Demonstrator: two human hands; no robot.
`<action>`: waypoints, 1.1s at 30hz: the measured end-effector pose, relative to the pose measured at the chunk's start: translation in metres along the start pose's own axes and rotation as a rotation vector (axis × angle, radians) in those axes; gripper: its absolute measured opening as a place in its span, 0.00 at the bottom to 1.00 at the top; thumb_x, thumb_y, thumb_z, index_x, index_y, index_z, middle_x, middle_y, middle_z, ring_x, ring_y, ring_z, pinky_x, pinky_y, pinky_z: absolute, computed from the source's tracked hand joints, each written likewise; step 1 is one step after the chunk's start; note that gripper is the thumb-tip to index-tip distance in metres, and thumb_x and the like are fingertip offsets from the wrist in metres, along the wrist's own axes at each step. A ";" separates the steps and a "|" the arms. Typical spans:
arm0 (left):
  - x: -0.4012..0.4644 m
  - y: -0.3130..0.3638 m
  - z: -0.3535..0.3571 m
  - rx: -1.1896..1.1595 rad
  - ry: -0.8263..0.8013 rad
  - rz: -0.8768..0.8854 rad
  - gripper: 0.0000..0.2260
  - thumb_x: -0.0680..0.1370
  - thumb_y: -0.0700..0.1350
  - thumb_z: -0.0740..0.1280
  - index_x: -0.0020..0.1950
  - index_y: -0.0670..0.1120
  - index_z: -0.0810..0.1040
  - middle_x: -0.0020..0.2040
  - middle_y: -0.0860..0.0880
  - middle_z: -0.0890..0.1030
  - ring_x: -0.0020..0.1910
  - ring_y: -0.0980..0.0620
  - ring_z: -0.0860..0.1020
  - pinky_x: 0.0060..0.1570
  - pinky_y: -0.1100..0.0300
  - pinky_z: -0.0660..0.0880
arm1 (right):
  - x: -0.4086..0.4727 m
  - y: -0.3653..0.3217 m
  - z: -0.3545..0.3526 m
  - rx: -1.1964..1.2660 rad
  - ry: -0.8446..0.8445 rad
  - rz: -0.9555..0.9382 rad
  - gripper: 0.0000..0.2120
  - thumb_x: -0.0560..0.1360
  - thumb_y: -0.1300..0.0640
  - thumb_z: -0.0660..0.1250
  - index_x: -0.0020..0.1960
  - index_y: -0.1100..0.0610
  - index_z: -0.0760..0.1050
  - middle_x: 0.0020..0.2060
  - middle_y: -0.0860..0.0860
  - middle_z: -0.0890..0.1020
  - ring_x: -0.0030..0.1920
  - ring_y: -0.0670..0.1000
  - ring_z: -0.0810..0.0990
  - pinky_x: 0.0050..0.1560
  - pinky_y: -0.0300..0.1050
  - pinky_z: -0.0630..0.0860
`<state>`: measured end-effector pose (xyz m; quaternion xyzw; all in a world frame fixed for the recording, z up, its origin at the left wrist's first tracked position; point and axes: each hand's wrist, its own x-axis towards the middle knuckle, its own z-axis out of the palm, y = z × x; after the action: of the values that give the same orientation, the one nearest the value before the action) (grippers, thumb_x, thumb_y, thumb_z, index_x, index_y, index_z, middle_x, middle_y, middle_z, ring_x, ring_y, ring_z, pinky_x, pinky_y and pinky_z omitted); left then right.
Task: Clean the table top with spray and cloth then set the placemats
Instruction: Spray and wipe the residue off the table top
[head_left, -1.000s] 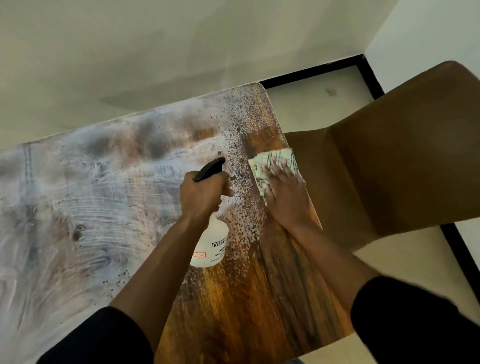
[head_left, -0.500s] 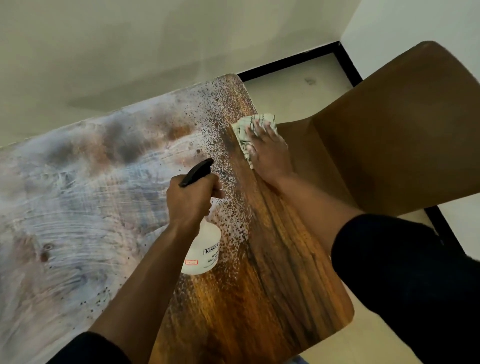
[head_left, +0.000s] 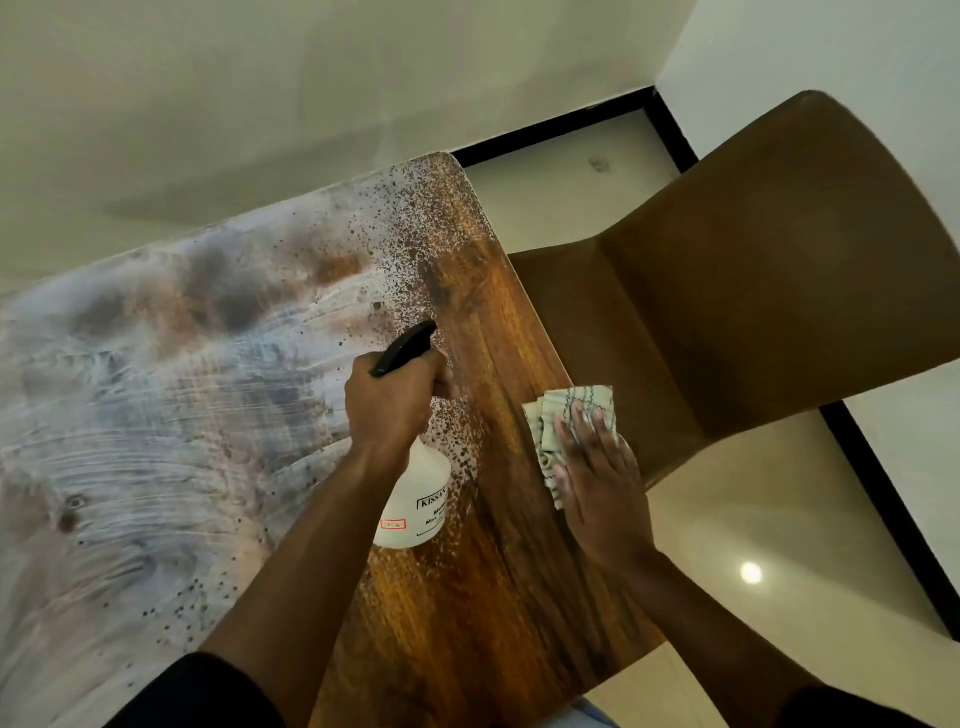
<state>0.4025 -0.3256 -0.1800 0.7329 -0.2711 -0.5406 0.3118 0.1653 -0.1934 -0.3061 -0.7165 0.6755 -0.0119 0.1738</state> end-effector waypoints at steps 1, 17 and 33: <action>-0.001 -0.001 0.002 0.001 -0.007 -0.001 0.08 0.78 0.40 0.72 0.39 0.47 0.87 0.35 0.42 0.87 0.30 0.45 0.75 0.31 0.56 0.69 | 0.001 0.000 0.000 -0.002 -0.006 0.007 0.29 0.85 0.47 0.51 0.84 0.50 0.48 0.83 0.50 0.49 0.83 0.54 0.45 0.77 0.62 0.60; 0.008 0.007 -0.012 0.028 0.050 0.085 0.22 0.78 0.40 0.72 0.29 0.64 0.85 0.36 0.43 0.87 0.28 0.47 0.75 0.29 0.59 0.70 | 0.275 -0.065 -0.038 0.016 -0.036 -0.047 0.29 0.85 0.48 0.50 0.84 0.52 0.45 0.83 0.53 0.45 0.82 0.58 0.44 0.79 0.64 0.53; 0.040 0.022 -0.010 0.007 0.076 0.068 0.11 0.77 0.40 0.72 0.35 0.46 0.86 0.35 0.42 0.87 0.32 0.45 0.77 0.29 0.59 0.70 | 0.169 -0.043 -0.014 -0.045 0.028 -0.065 0.30 0.84 0.49 0.51 0.84 0.52 0.47 0.83 0.54 0.48 0.82 0.58 0.45 0.78 0.65 0.54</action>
<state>0.4214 -0.3678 -0.1866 0.7443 -0.2856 -0.5005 0.3376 0.2181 -0.3602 -0.3184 -0.7415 0.6544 -0.0123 0.1478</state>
